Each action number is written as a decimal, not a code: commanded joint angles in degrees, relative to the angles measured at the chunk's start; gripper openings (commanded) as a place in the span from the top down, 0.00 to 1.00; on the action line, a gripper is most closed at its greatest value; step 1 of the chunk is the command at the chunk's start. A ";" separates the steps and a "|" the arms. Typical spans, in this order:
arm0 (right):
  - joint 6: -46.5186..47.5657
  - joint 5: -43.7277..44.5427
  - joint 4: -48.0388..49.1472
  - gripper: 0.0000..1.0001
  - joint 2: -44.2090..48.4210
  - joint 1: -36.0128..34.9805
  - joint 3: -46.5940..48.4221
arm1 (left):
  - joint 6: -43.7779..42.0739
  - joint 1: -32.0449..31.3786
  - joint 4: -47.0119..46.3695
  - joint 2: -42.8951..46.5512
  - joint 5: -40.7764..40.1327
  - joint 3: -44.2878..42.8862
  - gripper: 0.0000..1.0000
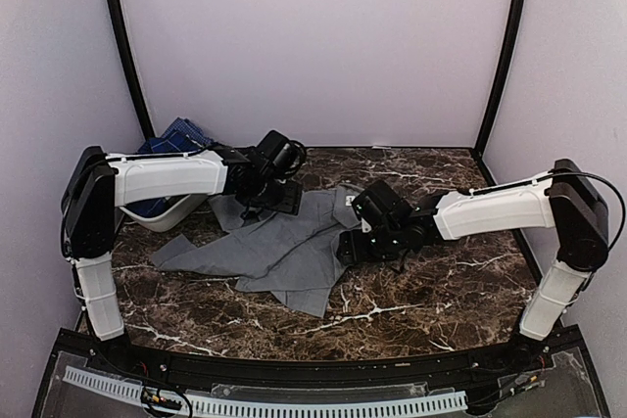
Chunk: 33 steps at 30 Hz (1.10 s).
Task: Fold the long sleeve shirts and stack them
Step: Pick up the flattened shirt from the center of the board.
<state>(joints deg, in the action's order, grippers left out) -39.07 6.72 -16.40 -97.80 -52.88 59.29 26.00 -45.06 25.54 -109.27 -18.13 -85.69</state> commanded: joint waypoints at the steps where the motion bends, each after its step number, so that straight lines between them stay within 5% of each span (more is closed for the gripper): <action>1: -0.98 0.99 1.03 0.22 0.54 -0.60 2.21 | -2.06 2.75 0.96 -3.90 0.73 -2.74 0.31; 11: -0.73 1.82 0.06 0.16 -3.01 -1.83 5.87 | -4.25 7.81 -1.81 -8.65 8.42 -2.33 0.35; 22: -1.22 6.98 -1.39 0.26 -7.84 -1.87 8.08 | -5.39 7.97 -3.88 -11.97 10.24 -2.29 0.50; 29: -0.88 12.53 -4.13 0.78 -6.52 -0.52 8.38 | -5.20 7.61 -0.16 -10.83 7.69 -4.81 0.94; 33: 0.10 15.61 -6.22 1.00 -4.22 1.29 8.70 | -5.09 7.45 0.69 -7.07 4.91 -5.45 1.00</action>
<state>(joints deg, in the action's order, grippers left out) -39.53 16.86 -19.94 -105.25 -53.52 66.22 21.02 -37.19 23.70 -121.32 -10.20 -89.34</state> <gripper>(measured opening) 0.059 0.006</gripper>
